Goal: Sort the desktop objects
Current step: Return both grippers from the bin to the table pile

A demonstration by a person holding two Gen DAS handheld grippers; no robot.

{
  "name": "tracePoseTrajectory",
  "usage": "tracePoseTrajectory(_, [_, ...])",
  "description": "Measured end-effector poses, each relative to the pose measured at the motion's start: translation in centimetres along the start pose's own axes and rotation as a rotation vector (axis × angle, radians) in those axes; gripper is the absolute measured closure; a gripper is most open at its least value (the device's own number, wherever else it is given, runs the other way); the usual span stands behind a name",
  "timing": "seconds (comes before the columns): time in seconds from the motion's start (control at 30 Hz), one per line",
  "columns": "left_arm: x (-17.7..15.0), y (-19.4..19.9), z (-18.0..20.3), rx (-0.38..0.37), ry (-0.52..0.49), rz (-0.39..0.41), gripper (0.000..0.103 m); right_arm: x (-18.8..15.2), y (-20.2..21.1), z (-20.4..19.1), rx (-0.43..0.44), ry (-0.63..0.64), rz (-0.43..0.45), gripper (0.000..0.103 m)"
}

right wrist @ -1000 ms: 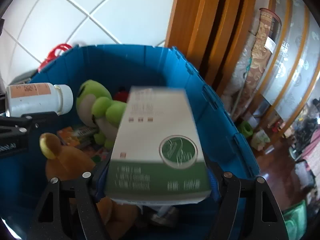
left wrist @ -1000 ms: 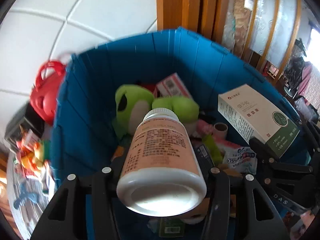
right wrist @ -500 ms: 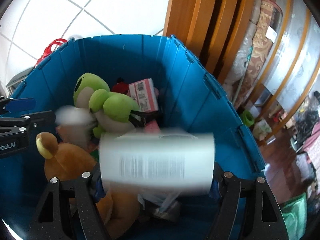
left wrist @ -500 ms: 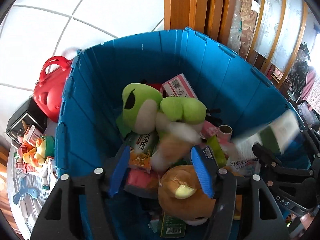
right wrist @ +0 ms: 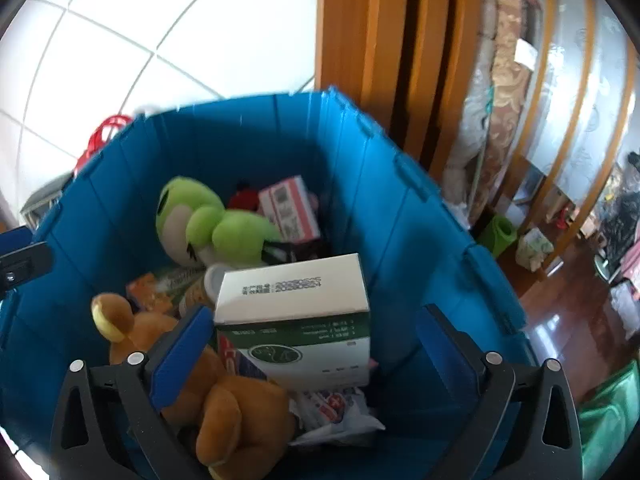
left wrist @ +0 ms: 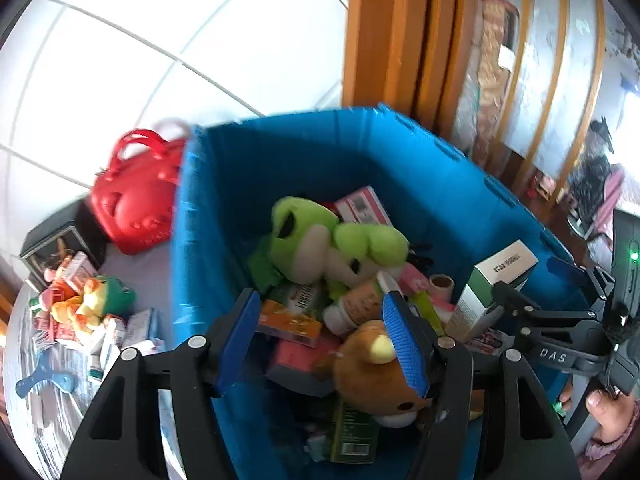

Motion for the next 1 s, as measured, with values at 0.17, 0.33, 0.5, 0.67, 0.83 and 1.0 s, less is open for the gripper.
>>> tracePoseTrajectory(0.17, [-1.4, 2.8, -4.4, 0.042, 0.085, 0.094, 0.039, 0.5, 2.6, -1.1, 0.011, -0.018, 0.085, 0.0])
tracePoseTrajectory(0.33, [-3.6, 5.4, -10.1, 0.094, 0.157, 0.165, 0.03, 1.7, 8.2, -4.8, 0.062, -0.004, 0.268, 0.0])
tracePoseTrajectory(0.5, [-7.1, 7.1, -17.7, 0.131, 0.226, 0.18, 0.03, 1.7, 12.3, -11.0, 0.195, 0.031, 0.359, 0.0])
tracePoseTrajectory(0.67, [-11.6, 8.3, -26.8, 0.199, 0.307, 0.164, 0.03, 1.1, 14.6, -19.6, 0.263, 0.113, 0.369, 0.0])
tracePoseTrajectory(0.83, [-18.1, 9.8, -38.5, 0.295, 0.416, 0.128, 0.03, -0.4, 15.0, -27.9, 0.315, 0.166, 0.32, 0.0])
tracePoseTrajectory(1.0, [-24.8, 9.9, -48.8, 0.429, 0.459, 0.041, 0.03, -2.1, 13.9, -36.0, 0.352, 0.231, 0.26, 0.0])
Point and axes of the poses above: each gripper's, at about its wrist camera, not at the fingertips, and y roughly against the way its jaws point, z to its right, x to its top, the point moved 7 cm from there along -y, roughly the way its jaws point, and after that the axes turned 7 degrees about -z, right-handed, at the moved point
